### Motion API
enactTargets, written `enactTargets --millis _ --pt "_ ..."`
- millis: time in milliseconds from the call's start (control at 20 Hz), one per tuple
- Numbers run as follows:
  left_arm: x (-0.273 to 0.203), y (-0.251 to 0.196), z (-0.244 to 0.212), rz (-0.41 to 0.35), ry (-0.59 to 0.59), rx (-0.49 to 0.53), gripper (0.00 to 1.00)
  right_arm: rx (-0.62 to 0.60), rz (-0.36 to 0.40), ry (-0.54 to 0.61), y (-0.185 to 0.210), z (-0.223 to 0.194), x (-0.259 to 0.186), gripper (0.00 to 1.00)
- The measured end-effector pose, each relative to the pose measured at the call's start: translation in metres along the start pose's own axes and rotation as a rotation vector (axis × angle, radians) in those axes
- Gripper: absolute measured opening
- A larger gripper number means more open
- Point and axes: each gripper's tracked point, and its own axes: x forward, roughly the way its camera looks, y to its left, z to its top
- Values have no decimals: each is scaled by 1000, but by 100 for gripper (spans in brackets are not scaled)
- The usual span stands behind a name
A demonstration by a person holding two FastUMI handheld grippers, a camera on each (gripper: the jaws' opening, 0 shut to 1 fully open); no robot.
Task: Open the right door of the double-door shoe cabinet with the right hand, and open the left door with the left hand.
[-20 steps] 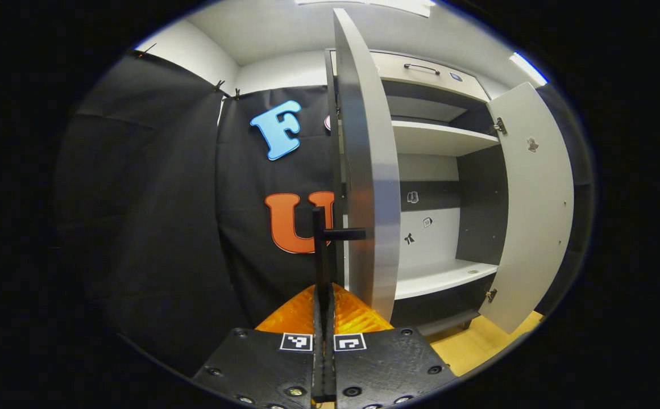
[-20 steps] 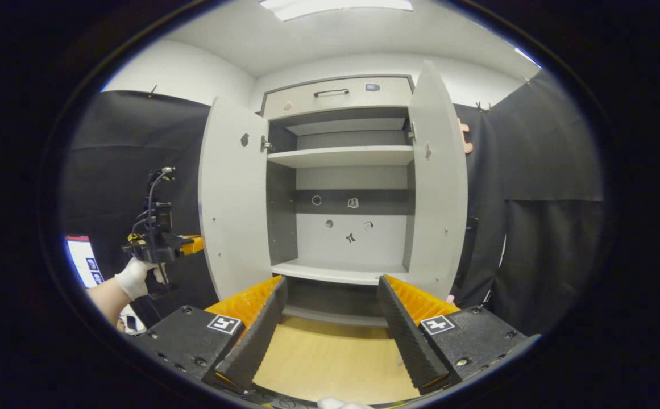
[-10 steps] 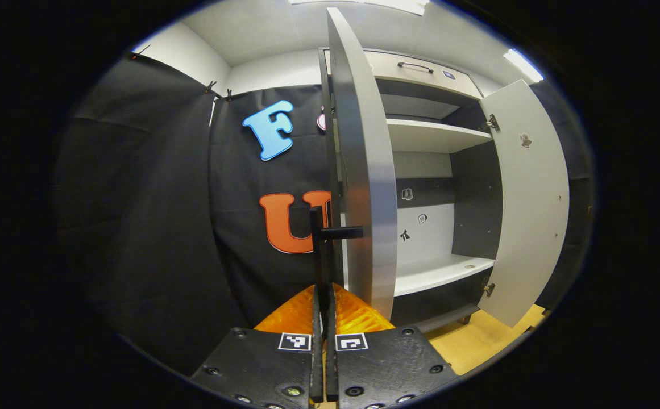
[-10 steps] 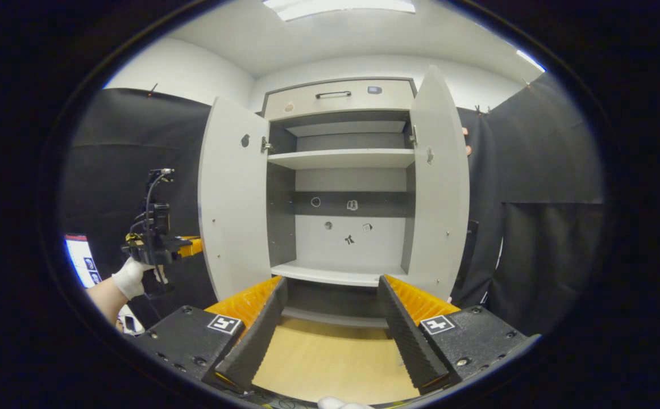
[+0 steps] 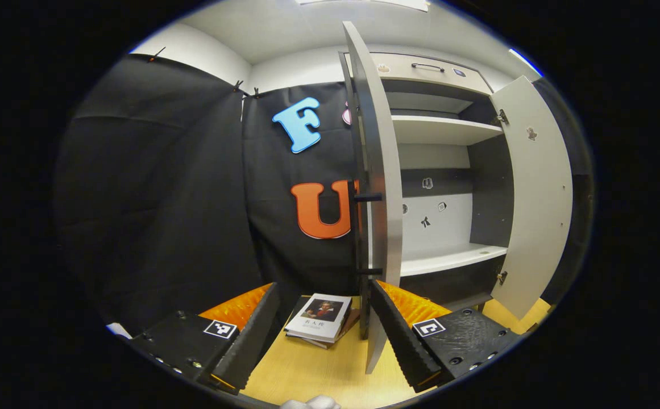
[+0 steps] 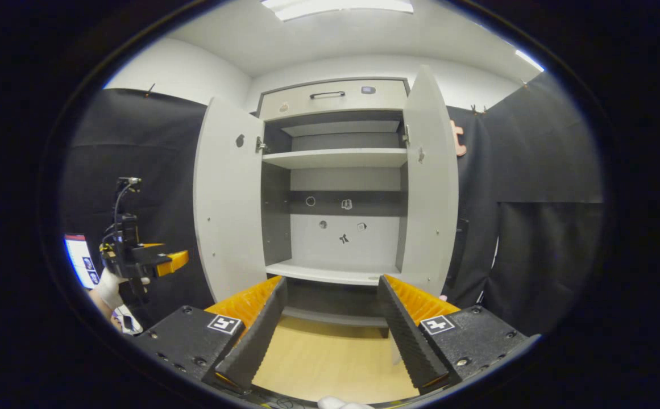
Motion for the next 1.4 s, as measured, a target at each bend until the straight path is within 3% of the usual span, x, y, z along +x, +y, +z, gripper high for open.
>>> enactTargets --millis 400,950,1400 --pt "-62 -60 31 -42 -28 0 96 -4 -32 -36 -17 15 -11 99" --pt "-94 -158 69 -153 -49 -56 96 4 -128 -48 -55 21 -24 99" --pt "-109 -170 79 -140 -78 -12 96 13 -183 -51 -77 21 -29 99"
